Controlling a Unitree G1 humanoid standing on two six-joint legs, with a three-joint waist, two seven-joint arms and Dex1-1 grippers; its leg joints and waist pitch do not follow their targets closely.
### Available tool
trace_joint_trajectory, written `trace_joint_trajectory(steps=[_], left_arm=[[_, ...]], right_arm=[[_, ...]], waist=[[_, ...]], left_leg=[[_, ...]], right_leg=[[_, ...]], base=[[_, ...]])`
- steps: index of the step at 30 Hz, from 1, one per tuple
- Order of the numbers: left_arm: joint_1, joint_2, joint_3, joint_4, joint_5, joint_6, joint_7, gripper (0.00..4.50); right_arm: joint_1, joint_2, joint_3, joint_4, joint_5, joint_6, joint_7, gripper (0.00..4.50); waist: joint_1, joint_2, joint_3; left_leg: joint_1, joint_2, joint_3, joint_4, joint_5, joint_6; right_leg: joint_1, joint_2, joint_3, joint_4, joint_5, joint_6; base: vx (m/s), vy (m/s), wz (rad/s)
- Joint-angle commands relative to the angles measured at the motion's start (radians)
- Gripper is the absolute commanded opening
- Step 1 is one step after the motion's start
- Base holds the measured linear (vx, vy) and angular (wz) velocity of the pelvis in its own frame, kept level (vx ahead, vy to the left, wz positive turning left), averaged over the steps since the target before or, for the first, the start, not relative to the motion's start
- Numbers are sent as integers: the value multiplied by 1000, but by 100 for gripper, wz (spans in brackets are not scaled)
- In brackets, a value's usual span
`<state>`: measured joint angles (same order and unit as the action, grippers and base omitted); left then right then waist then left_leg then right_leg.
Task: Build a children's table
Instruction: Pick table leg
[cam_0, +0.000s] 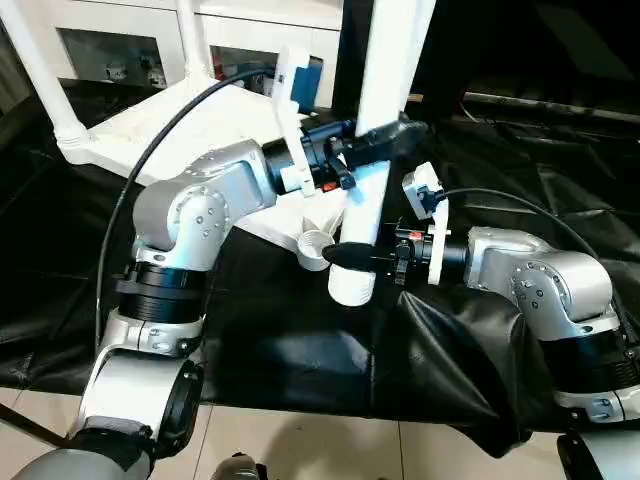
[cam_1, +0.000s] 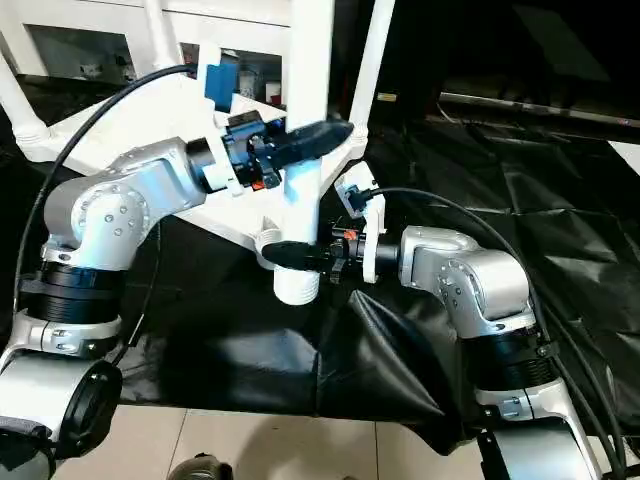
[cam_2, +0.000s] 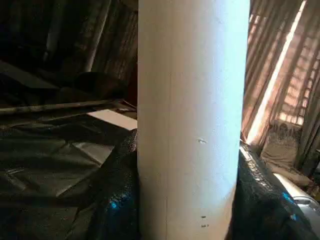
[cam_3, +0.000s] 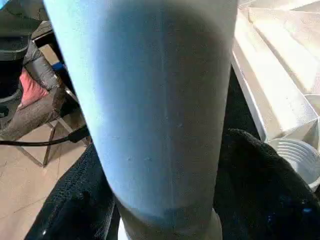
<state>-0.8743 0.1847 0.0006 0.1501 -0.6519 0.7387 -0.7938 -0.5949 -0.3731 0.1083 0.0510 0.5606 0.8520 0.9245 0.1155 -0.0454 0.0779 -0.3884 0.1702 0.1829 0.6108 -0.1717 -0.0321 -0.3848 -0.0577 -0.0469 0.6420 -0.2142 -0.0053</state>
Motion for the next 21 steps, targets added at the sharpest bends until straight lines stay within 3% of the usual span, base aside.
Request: trace_joint_trajectory(steps=[1,9,21], left_arm=[[-12,0,-15,-23,6,-3,-12,180],[-9,0,-21,-25,7,-7,-19,180],[-5,4,-25,-27,6,0,-32,180]], right_arm=[[-10,-5,-11,2,7,0,0,322],[-14,-4,-14,7,7,-4,3,322],[-19,-2,-24,12,15,4,3,215]], waist=[[3,-5,-83],[3,-6,-84],[4,-5,-84]], left_leg=[[23,59,-21,-65,-78,-10],[23,59,-21,-64,-72,-6],[24,59,-21,-64,-73,-5]], right_leg=[[49,-93,49,-69,-51,-232],[49,-93,49,-68,-45,-236],[49,-93,49,-68,-40,-239]], base=[[0,0,0],[0,0,0],[0,0,0]])
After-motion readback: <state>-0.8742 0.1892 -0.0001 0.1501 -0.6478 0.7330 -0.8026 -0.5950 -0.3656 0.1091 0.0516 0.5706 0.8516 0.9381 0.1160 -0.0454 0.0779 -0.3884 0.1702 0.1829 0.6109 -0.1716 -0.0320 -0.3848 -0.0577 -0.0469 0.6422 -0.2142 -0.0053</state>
